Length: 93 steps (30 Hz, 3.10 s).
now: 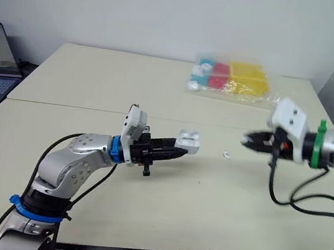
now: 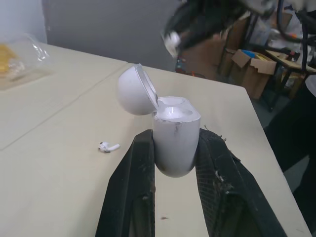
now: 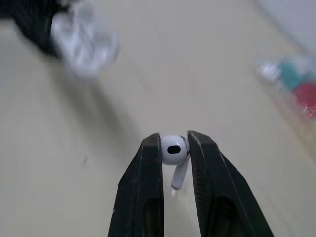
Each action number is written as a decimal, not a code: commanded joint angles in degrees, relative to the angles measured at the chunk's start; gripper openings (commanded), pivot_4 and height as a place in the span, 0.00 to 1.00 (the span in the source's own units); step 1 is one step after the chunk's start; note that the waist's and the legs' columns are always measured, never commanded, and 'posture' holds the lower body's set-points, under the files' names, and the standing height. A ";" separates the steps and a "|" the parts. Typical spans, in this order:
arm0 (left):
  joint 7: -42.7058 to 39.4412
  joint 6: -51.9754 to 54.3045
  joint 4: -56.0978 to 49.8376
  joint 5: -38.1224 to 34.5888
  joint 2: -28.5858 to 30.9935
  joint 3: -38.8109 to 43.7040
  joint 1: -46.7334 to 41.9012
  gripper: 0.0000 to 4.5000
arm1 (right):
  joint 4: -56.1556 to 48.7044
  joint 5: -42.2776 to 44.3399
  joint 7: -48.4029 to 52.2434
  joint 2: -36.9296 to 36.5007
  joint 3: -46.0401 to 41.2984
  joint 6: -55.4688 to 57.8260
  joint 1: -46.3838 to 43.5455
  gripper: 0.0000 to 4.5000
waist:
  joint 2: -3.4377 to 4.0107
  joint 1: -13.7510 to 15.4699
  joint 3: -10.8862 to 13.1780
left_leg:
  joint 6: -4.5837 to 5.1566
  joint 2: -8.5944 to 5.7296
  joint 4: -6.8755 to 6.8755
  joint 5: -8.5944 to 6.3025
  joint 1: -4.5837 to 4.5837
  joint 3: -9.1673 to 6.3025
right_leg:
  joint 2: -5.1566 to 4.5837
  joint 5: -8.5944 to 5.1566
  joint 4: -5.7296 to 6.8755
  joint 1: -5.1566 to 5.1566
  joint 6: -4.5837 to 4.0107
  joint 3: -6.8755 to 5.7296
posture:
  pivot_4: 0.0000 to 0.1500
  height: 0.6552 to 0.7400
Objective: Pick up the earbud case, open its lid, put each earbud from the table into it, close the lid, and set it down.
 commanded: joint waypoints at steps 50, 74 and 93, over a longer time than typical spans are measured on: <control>6.82 -3.62 2.89 0.60 -7.33 4.07 -10.82 0.17 | -15.25 5.31 -38.95 30.10 1.23 -9.66 8.13 0.09 | 0.03 -0.05 -0.02 | 0.02 -0.12 0.02 0.02 -0.81 -0.56 | -0.19 0.05 0.03 -0.51 -0.05 -0.97 | 1.00 1.00; 6.78 -2.58 2.13 0.27 -7.35 4.43 -10.90 0.17 | -15.14 4.53 -38.86 29.76 2.63 -10.34 11.12 0.09 | 0.03 -0.05 -0.02 | 0.02 -0.12 0.02 0.02 -0.81 -0.55 | -0.19 0.05 0.02 -0.51 -0.05 -0.96 | 1.00 1.00; 6.87 -2.38 1.98 0.34 -7.31 4.24 -10.99 0.17 | -14.97 4.69 -38.42 29.41 2.60 -10.65 10.77 0.46 | 0.03 -0.05 -0.02 | 0.02 -0.12 0.02 0.02 -0.81 -0.55 | -0.19 0.05 0.02 -0.51 -0.05 -0.97 | 1.00 1.00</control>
